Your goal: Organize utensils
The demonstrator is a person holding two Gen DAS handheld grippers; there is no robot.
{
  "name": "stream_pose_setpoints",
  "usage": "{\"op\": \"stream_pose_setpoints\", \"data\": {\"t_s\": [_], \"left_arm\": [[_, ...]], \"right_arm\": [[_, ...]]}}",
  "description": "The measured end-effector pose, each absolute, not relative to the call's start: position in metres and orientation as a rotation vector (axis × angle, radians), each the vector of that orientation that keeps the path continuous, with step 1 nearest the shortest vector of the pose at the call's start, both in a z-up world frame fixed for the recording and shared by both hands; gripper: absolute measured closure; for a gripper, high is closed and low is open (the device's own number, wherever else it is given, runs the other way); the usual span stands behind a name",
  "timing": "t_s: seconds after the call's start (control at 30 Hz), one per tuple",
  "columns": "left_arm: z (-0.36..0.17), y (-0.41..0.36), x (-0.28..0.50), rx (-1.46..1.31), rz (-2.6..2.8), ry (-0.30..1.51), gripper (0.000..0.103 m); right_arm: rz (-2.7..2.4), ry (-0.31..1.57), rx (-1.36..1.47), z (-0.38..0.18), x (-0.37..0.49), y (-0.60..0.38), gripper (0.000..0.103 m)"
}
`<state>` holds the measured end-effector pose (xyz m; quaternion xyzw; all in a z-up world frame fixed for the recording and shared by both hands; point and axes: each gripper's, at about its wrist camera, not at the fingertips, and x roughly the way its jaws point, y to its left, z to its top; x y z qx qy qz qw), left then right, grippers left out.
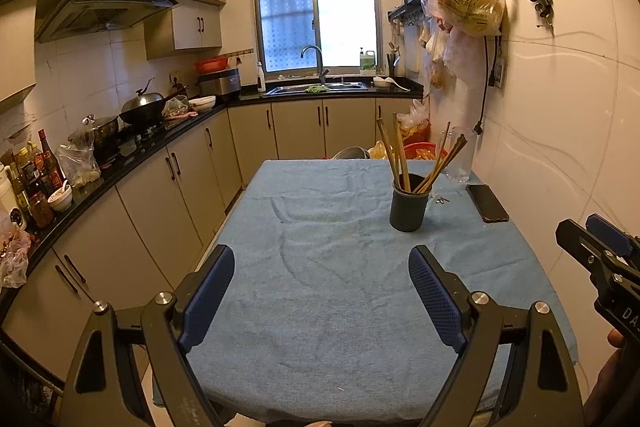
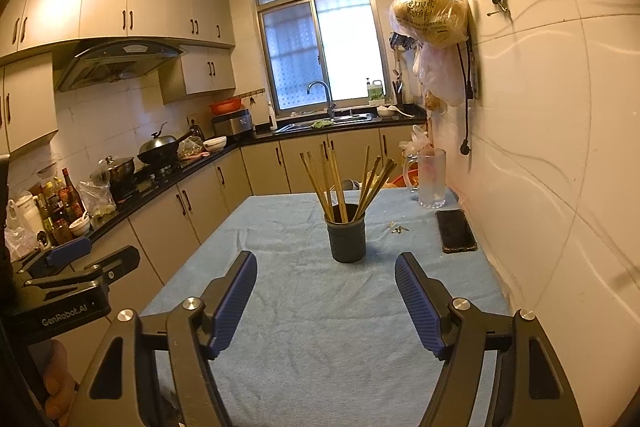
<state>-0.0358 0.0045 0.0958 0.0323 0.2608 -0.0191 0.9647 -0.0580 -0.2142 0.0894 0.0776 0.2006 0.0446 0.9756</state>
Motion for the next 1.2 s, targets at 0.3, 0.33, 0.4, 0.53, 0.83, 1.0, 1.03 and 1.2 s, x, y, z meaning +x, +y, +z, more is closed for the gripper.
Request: {"op": "stream_pose_setpoints", "data": {"t_s": [0.3,0.33,0.4,0.53,0.83,1.0,1.03,1.2], "left_arm": [[0.096,0.001,-0.034,0.08,-0.036,0.523,0.014],[0.096,0.001,-0.034,0.079,-0.039,0.523,0.014],[0.097,0.001,-0.033,0.075,-0.042,0.522,0.014],[0.097,0.0,-0.033,0.075,-0.039,0.519,0.014],[0.102,-0.002,-0.026,0.077,-0.039,0.511,0.014],[0.101,-0.005,-0.024,0.077,-0.047,0.514,0.014],[0.101,-0.007,-0.024,0.081,-0.046,0.516,0.014],[0.098,-0.011,-0.023,0.093,-0.049,0.523,0.014]], "right_arm": [[0.089,0.408,0.162,0.088,-0.055,-0.215,0.028],[0.088,0.409,0.161,0.089,-0.055,-0.215,0.028],[0.089,0.409,0.163,0.089,-0.055,-0.215,0.028],[0.092,0.413,0.163,0.088,-0.051,-0.215,0.028],[0.101,0.408,0.168,0.089,-0.044,-0.216,0.028],[0.093,0.41,0.171,0.088,-0.044,-0.219,0.028],[0.093,0.412,0.172,0.087,-0.045,-0.219,0.028],[0.09,0.417,0.181,0.086,-0.044,-0.223,0.028]]}}
